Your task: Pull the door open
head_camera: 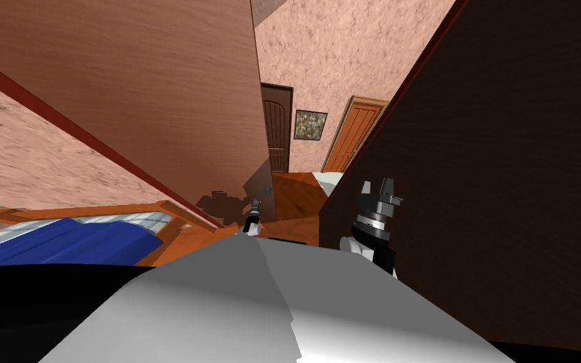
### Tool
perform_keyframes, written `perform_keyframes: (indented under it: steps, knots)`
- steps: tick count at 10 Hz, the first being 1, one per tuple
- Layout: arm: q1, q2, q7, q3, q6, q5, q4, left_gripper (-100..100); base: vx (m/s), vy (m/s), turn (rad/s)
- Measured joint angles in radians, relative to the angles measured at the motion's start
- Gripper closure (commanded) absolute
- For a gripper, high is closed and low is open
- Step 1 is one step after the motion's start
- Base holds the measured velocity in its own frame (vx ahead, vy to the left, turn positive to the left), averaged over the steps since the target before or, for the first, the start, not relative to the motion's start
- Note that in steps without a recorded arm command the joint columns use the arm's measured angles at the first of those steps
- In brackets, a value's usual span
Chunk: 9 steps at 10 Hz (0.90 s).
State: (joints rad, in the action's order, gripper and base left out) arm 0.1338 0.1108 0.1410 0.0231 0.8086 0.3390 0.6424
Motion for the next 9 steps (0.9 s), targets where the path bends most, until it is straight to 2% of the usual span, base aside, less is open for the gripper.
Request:
perform_keyframes:
  steps: [4,5,9]
  knots:
    - [0.001,0.004,-0.012,0.002,0.002,0.001,-0.006,-100,0.171,-0.029,0.003]
    - [0.001,0.004,-0.013,0.002,0.002,0.002,-0.006,100,-0.015,0.002,0.000]
    - [0.001,0.002,-0.012,0.001,0.000,0.001,-0.007,100,-0.022,0.003,-0.006]
